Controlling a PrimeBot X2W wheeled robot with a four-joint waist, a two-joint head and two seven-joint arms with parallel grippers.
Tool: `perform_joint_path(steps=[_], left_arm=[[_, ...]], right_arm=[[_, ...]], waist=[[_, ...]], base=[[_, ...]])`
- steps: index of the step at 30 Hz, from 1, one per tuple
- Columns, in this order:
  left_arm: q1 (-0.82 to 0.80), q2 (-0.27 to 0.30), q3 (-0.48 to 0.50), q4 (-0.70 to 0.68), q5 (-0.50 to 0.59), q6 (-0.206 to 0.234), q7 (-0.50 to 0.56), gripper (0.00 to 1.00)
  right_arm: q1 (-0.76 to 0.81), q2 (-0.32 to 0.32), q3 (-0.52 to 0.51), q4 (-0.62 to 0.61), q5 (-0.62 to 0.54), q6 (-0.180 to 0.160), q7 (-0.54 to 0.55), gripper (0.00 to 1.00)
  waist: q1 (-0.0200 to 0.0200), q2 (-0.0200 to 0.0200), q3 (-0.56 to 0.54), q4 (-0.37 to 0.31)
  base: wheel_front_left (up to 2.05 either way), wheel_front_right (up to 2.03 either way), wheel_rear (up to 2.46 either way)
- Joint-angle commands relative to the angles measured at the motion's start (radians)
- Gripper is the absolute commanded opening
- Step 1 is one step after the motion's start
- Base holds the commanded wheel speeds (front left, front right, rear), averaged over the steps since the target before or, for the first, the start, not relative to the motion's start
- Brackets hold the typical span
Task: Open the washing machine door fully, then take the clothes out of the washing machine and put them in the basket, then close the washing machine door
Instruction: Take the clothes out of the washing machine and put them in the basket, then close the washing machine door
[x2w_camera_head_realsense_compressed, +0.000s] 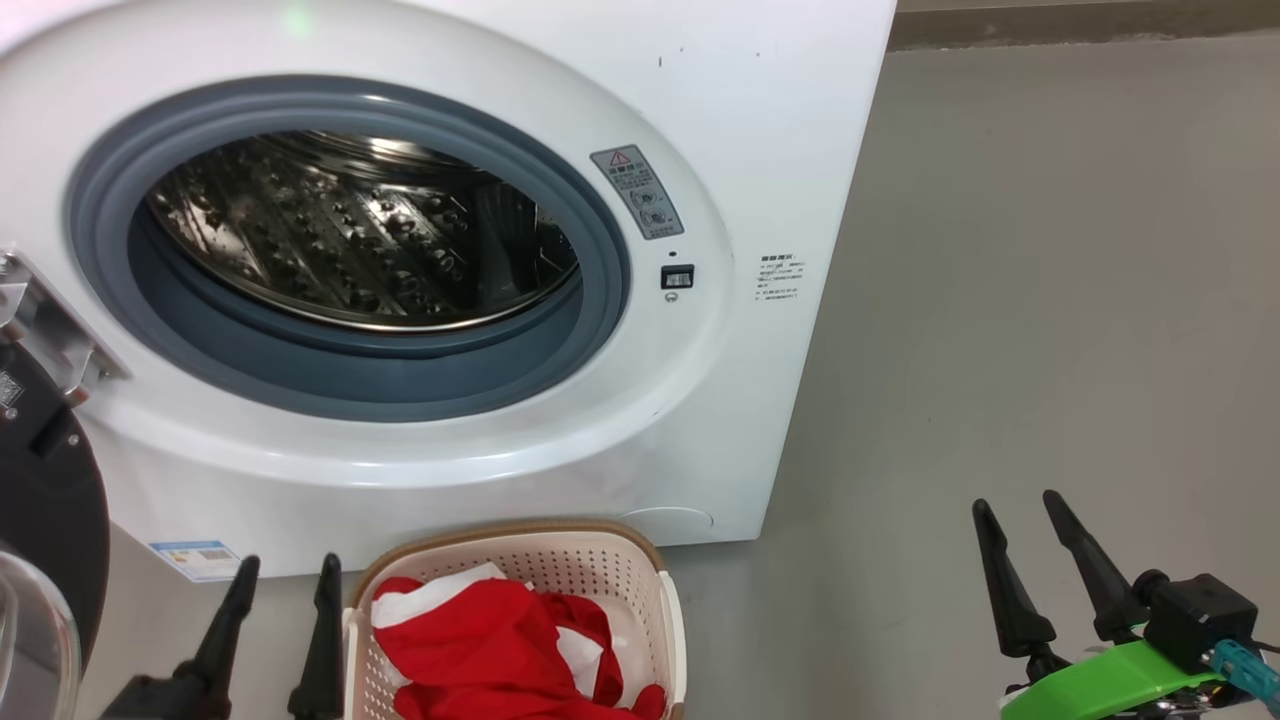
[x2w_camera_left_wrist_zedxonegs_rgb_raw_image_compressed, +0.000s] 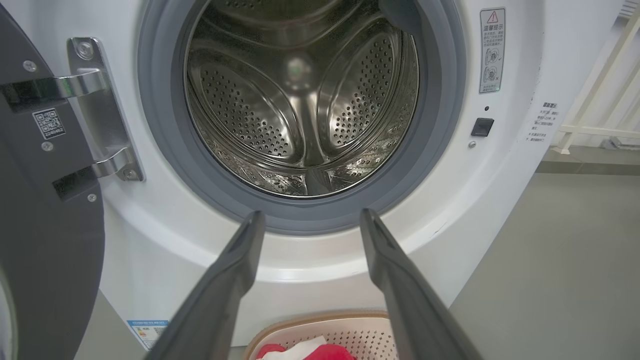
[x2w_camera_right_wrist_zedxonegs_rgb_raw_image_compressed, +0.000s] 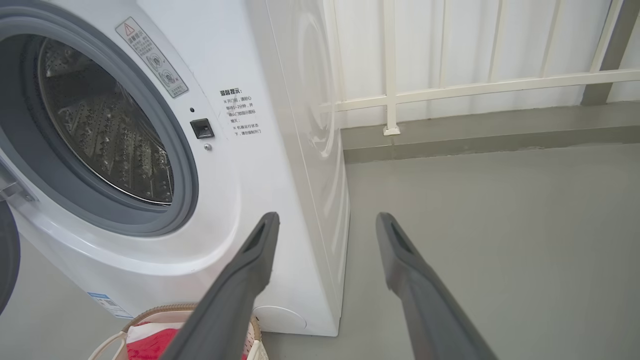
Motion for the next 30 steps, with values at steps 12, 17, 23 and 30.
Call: perform_joint_path(steps=[12,17,23,30], left_arm=[[-0.010,0.000,0.049,-0.041,0.025,-0.006,-0.005,1.00],[-0.011,-0.001,0.049,-0.039,0.028,-0.006,-0.005,1.00],[-0.010,-0.003,0.051,-0.035,0.036,-0.006,-0.005,1.00],[-0.010,-0.005,0.051,-0.036,0.046,-0.006,-0.005,1.00]], right_arm=[[-0.005,-0.011,0.017,-0.028,0.001,0.000,-0.006,1.00],[-0.007,-0.012,0.018,-0.027,0.001,0.000,-0.006,1.00],[-0.003,-0.010,0.019,-0.027,0.001,0.000,-0.006,1.00],[-0.004,-0.010,0.019,-0.026,0.001,0.000,-0.006,1.00]], waist=[[0.0000,0.0000,0.002,0.001],[0.0000,0.0000,0.000,0.000],[0.0000,0.0000,-0.005,-0.001],[0.0000,0.0000,-0.007,0.001]], base=[[0.00,0.00,0.00],[0.00,0.00,0.00],[0.00,0.00,0.00],[-0.33,0.33,0.00]])
